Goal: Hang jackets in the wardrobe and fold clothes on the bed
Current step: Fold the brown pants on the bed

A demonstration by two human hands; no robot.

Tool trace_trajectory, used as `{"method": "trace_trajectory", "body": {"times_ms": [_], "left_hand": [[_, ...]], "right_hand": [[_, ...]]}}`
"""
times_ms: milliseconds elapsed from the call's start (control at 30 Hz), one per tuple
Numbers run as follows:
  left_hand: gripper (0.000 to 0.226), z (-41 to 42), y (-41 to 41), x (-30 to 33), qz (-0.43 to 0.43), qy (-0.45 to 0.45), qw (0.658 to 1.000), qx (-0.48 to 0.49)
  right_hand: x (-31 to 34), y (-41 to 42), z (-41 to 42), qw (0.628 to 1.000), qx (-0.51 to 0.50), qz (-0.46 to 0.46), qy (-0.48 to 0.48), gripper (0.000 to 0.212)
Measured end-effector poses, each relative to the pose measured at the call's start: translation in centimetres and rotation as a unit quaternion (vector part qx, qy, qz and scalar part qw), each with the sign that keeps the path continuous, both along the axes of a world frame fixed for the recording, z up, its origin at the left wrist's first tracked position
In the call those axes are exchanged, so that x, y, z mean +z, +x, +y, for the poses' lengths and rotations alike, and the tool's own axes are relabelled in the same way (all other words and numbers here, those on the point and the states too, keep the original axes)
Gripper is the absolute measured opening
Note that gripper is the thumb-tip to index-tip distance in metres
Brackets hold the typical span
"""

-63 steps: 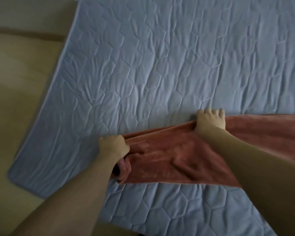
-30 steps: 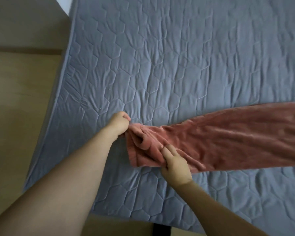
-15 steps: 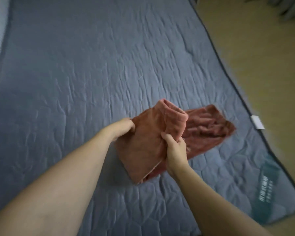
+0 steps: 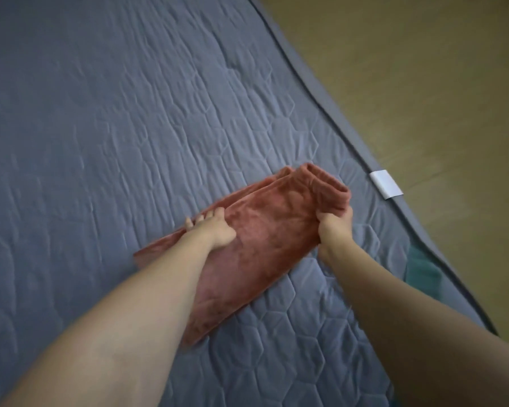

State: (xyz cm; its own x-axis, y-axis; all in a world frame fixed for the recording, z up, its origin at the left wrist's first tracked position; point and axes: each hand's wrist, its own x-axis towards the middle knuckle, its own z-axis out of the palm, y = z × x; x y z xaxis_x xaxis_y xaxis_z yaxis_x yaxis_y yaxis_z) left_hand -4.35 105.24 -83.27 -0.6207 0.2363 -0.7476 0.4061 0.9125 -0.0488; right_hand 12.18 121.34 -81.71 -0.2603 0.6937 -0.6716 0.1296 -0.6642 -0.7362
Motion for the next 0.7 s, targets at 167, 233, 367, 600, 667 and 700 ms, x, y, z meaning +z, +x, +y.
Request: {"method": "trace_trajectory", "body": {"times_ms": [167, 233, 367, 600, 667, 700], "left_hand": [[0.047, -4.5, -2.1, -1.1, 0.068, 0.075, 0.995, 0.002], [0.058, -6.4, -3.1, -1.2, 0.065, 0.103, 0.991, 0.051], [0.088, -11.6, -5.2, -1.3, 0.001, 0.049, 0.982, 0.183], [0.068, -19.4, -5.9, -2.9, -0.086, 0.143, 0.959, 0.227], [0.052, -20.7, -5.8, -2.3, -0.083, 0.198, 0.942, 0.257], [0.045, -21.6, -5.7, -2.0, -0.088, 0.230, 0.929, 0.277]], "right_hand": [[-1.4, -1.5, -0.4, 0.997, 0.003, -0.035, 0.066, 0.031], [-2.3, -1.7, -1.6, 0.990, -0.042, -0.132, 0.030, 0.042], [-2.8, -1.0, -10.3, 0.982, -0.054, -0.155, -0.099, 0.096], [-3.7, -1.4, -28.9, 0.952, 0.035, -0.110, -0.282, 0.092], [-3.8, -2.0, -32.0, 0.945, 0.069, -0.096, -0.305, 0.064], [-3.8, -2.2, -33.2, 0.942, 0.081, -0.090, -0.313, 0.055]]}}
